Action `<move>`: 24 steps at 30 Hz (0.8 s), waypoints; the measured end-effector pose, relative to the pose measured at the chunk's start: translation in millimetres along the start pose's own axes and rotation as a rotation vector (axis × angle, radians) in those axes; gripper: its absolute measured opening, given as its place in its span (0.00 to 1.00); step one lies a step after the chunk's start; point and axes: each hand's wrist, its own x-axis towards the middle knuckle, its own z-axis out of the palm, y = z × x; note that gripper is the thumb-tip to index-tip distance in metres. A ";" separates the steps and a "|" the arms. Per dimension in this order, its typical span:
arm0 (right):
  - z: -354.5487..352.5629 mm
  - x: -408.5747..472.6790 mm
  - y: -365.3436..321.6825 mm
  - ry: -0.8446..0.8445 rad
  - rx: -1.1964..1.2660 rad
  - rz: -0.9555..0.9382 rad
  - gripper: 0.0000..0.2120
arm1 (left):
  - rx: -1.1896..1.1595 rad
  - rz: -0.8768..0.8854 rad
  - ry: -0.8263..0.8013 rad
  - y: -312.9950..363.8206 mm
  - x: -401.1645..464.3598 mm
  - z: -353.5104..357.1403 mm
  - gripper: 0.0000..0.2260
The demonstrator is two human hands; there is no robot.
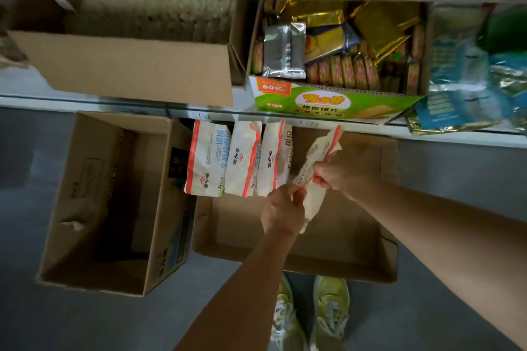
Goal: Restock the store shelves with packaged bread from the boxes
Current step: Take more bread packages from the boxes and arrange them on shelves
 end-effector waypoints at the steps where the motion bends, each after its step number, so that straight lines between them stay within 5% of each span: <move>1: -5.4 -14.2 -1.9 0.008 0.005 -0.012 0.04 | -0.005 0.033 -0.007 2.7 -5.6 -8.0 0.12; 8: -33.5 -127.1 -30.6 -0.045 0.124 -0.005 0.03 | -0.043 0.155 -0.007 32.9 -68.8 -71.9 0.09; 12: -47.6 -189.7 -69.4 -0.023 0.186 -0.008 0.05 | -0.250 0.103 0.033 70.0 -106.7 -112.9 0.08; 24: -120.1 -385.2 -148.4 -0.091 0.099 -0.384 0.03 | -0.178 0.224 0.196 195.2 -204.8 -266.5 0.11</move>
